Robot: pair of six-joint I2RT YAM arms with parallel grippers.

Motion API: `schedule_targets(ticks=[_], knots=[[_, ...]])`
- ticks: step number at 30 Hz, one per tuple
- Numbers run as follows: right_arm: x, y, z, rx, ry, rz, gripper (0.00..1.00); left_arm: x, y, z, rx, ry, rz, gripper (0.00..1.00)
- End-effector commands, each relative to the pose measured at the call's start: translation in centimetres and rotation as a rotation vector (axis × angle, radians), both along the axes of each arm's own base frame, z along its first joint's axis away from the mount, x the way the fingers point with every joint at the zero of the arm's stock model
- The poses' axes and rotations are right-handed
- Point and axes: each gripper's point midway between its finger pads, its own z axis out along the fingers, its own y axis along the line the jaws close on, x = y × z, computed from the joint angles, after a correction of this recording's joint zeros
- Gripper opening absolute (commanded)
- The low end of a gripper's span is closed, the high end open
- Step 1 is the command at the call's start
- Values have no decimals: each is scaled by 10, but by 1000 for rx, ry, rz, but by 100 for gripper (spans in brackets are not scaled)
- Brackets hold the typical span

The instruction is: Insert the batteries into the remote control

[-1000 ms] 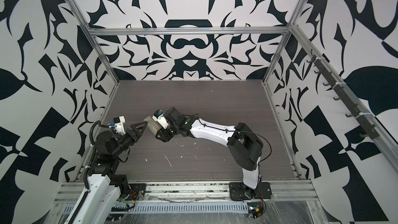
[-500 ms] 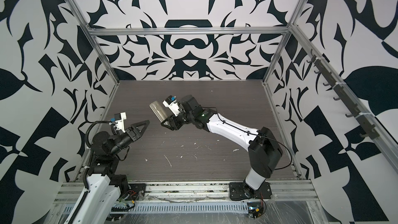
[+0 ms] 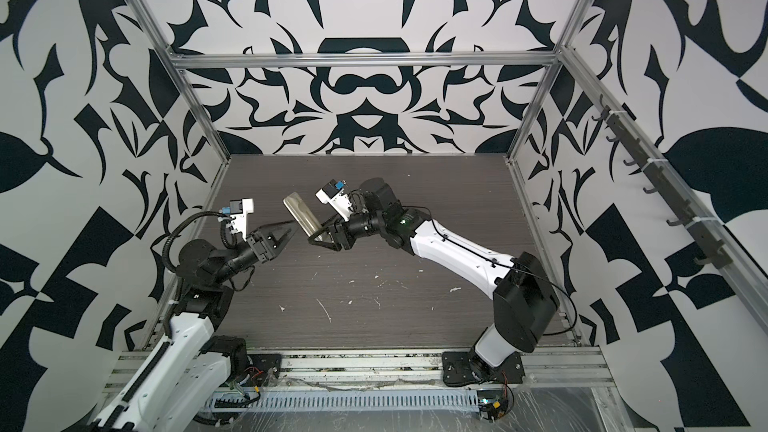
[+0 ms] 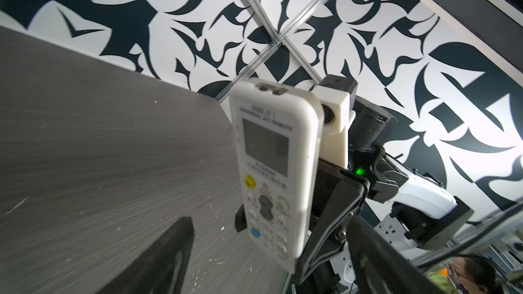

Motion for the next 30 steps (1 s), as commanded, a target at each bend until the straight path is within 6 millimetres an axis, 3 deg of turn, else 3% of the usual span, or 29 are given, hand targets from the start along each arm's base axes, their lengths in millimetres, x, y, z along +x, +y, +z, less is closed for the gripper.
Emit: schedule_targets(ticks=[1, 14, 22, 30], knots=[[-13, -8, 43, 125, -68, 59, 0, -10, -9, 35, -24, -139, -63, 89], [-31, -25, 92, 313, -21, 170, 0, -19, -35, 64, -27, -214, -197, 88], [-35, -25, 102, 365, 14, 208, 0, -25, -45, 77, -38, -257, -243, 86], [-35, -25, 99, 366, 25, 214, 0, -23, -46, 87, -44, -277, -238, 78]])
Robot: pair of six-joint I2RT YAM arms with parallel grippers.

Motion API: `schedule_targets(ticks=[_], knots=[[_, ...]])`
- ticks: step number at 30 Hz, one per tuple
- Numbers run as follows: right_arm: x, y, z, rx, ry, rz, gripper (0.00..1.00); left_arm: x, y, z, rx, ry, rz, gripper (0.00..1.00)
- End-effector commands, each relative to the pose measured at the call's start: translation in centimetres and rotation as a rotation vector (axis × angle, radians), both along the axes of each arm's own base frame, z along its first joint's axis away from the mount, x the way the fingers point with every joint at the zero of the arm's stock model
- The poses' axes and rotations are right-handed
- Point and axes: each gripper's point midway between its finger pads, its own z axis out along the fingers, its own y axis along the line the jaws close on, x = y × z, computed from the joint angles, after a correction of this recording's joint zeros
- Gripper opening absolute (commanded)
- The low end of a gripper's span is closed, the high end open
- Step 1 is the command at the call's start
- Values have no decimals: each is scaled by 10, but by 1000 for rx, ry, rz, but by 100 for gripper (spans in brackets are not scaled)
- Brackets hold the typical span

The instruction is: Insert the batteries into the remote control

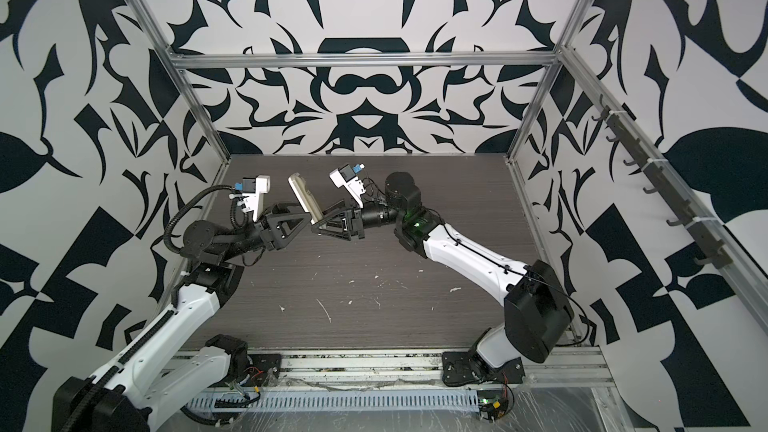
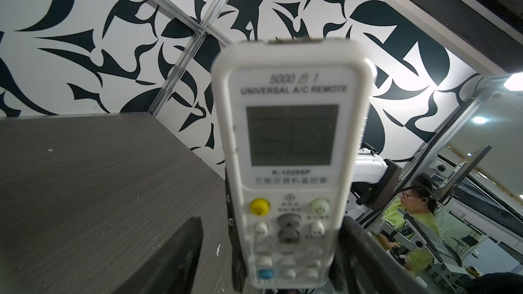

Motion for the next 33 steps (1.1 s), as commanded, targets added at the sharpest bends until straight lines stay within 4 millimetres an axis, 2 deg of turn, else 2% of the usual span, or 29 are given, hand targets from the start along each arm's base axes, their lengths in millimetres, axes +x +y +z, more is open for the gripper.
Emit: schedule_targets(ticks=[1, 15, 23, 33], knots=[[-8, -5, 22, 68, -67, 25, 0, -6, 0, 20, -20, -74, -13, 77], [-9, -4, 16, 63, -51, 44, 0, 1, -1, 33, -36, -88, 1, 75], [-11, -5, 17, 68, -51, 52, 0, 4, -2, 34, -45, -88, -7, 64], [-9, -3, 16, 70, -40, 52, 0, 7, -3, 32, -42, -77, -6, 44]])
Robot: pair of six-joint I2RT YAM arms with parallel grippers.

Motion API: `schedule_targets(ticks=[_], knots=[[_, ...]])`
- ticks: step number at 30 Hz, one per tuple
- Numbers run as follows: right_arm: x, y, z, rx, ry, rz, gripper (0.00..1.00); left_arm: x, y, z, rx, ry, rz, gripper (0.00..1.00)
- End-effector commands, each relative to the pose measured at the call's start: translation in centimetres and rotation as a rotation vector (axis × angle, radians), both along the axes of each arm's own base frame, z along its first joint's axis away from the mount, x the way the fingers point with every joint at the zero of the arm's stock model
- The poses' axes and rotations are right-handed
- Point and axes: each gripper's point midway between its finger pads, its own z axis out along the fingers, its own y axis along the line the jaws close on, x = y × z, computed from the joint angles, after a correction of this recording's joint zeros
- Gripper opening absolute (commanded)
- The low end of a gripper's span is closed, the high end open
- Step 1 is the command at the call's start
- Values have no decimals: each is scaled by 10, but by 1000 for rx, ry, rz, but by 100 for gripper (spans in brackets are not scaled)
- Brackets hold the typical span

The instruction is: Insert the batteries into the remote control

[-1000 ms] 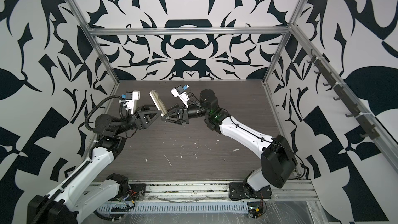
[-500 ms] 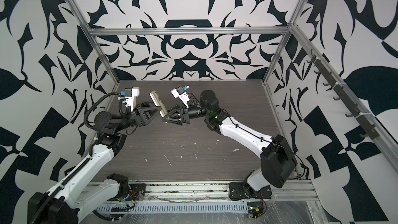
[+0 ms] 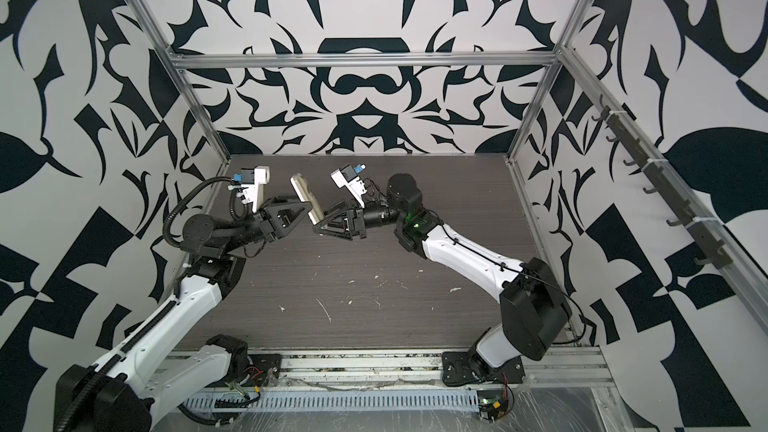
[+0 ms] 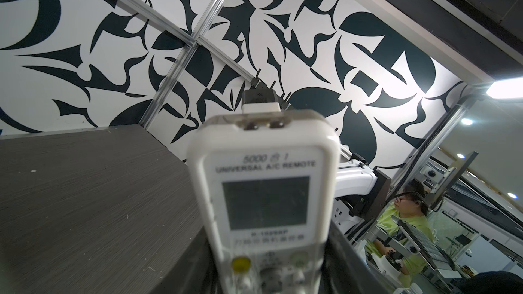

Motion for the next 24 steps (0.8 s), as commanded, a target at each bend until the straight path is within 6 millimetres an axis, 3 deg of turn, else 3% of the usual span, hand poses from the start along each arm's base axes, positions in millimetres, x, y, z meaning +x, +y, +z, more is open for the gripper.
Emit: schedule_targets(ticks=[1, 6, 19, 24], knots=[[-8, -2, 17, 52, -49, 25, 0, -2, 0, 13, -10, -62, 3, 43], [-4, 0, 16, 45, -34, 14, 7, 1, -1, 10, -4, -51, 8, 41], [7, 1, 5, -21, -15, -49, 66, 10, 0, 4, 9, -29, 49, 36], [13, -2, 0, -48, -17, -89, 76, 13, 0, 2, 27, -17, 63, 36]])
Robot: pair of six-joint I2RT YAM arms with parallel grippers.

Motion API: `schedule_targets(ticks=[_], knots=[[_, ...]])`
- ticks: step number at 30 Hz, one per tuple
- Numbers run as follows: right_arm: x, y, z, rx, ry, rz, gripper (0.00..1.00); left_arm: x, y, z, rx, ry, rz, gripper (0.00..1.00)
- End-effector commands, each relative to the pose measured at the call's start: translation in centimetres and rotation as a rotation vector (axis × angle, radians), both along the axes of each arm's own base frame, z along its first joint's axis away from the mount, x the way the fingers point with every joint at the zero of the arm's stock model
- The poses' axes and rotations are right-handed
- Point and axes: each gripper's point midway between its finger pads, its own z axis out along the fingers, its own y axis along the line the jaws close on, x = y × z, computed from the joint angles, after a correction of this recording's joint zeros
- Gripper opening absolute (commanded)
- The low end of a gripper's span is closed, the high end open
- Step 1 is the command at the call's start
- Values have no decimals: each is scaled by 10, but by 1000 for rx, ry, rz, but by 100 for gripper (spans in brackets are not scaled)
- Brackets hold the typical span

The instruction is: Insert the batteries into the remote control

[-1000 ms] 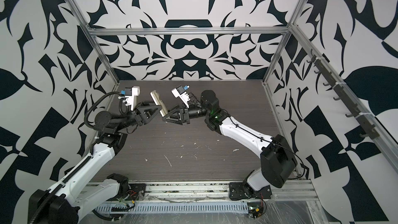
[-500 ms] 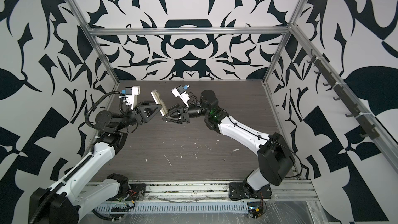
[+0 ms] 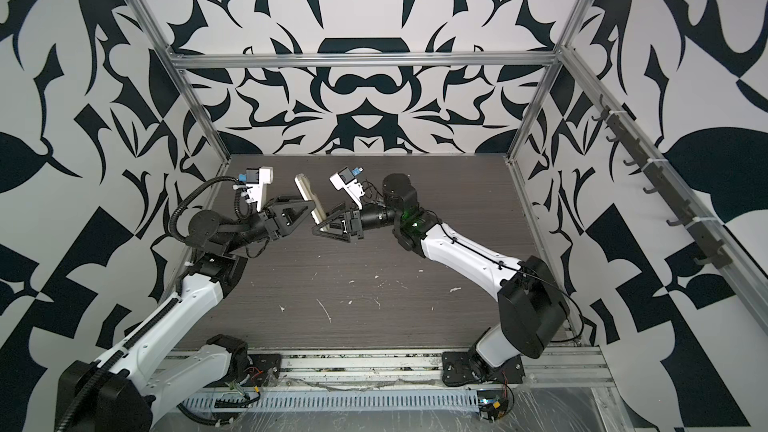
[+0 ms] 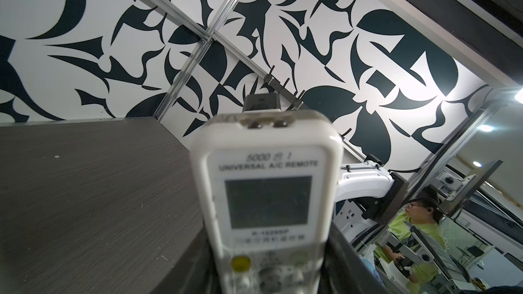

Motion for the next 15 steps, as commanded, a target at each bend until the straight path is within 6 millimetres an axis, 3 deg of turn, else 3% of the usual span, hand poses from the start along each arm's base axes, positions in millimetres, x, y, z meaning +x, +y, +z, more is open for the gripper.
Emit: schedule_targets(ticks=[1, 5, 15], knots=[[1, -6, 23, 30, -73, -39, 79, 1, 1, 16, -2, -56, 25, 36], [7, -10, 18, 2, -74, -72, 82, 5, 2, 14, 21, -38, 52, 36], [17, -25, -28, -163, -93, -148, 81, 21, 24, -10, 169, 47, 282, 36]])
